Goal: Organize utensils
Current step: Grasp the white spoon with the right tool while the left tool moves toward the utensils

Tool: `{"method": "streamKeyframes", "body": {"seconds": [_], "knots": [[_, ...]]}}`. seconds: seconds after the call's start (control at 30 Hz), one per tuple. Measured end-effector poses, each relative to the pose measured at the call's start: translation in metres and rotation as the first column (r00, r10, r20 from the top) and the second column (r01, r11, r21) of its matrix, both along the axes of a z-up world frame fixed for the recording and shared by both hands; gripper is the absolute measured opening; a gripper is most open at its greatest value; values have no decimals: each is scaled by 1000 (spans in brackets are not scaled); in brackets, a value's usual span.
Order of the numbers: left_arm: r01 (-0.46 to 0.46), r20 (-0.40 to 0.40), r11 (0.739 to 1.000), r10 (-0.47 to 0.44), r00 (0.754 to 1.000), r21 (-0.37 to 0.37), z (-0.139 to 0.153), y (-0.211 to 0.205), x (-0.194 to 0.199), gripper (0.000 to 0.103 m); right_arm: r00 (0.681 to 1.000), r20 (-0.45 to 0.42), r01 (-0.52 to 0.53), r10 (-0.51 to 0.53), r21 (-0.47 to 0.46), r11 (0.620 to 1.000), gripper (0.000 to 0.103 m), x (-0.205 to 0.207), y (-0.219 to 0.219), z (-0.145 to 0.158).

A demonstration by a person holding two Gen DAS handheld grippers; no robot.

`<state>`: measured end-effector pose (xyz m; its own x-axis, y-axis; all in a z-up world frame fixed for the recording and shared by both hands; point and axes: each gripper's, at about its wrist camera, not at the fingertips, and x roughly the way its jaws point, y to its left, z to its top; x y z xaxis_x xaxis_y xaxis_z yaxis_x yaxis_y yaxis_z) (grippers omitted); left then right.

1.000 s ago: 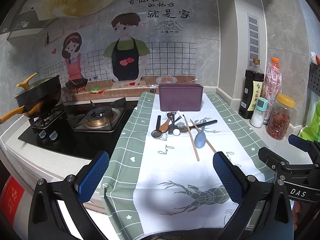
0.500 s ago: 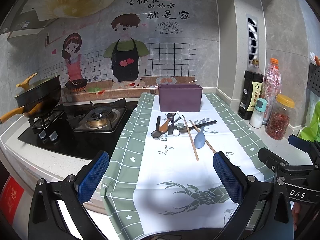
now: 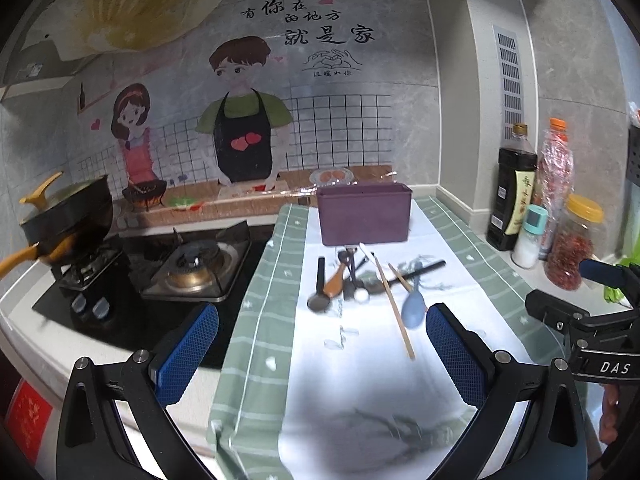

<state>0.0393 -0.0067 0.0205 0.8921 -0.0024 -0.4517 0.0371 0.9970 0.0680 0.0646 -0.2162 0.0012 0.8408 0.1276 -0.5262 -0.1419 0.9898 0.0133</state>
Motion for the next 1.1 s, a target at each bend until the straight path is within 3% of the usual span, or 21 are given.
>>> {"method": "streamKeyframes", "body": {"seconds": [0.17, 0.33, 0.5, 0.63, 0.7, 0.77, 0.97, 1.1], "knots": [[33, -14, 998, -32, 999, 51, 0, 2, 44, 103, 997, -56, -46, 43, -50, 998, 103, 47, 9, -1], [30, -59, 999, -29, 998, 18, -9, 15, 94, 103, 993, -113, -40, 21, -167, 985, 103, 95, 22, -15], [-12, -94, 1000, 10, 996, -20, -19, 36, 135, 102, 967, -252, -68, 32, -134, 989, 103, 139, 24, -30], [-65, -114, 997, 59, 992, -50, -23, 63, 161, 99, 963, -266, -83, 47, -124, 989, 102, 166, 34, -38], [-96, -120, 993, 87, 989, -72, -24, 78, 168, 97, 962, -263, -101, 68, -115, 988, 90, 177, 44, -43], [-128, -118, 986, 116, 986, -105, -26, 93, 176, 97, 946, -298, -161, 125, -101, 982, 66, 188, 59, -53], [-178, -154, 977, 159, 975, -119, -40, 118, 190, 93, 901, -333, -309, 277, -47, 950, 47, 195, 104, -78], [-166, -180, 980, 145, 973, -108, -51, 119, 192, 93, 881, -357, -347, 310, -42, 937, 43, 205, 125, -90]]}}
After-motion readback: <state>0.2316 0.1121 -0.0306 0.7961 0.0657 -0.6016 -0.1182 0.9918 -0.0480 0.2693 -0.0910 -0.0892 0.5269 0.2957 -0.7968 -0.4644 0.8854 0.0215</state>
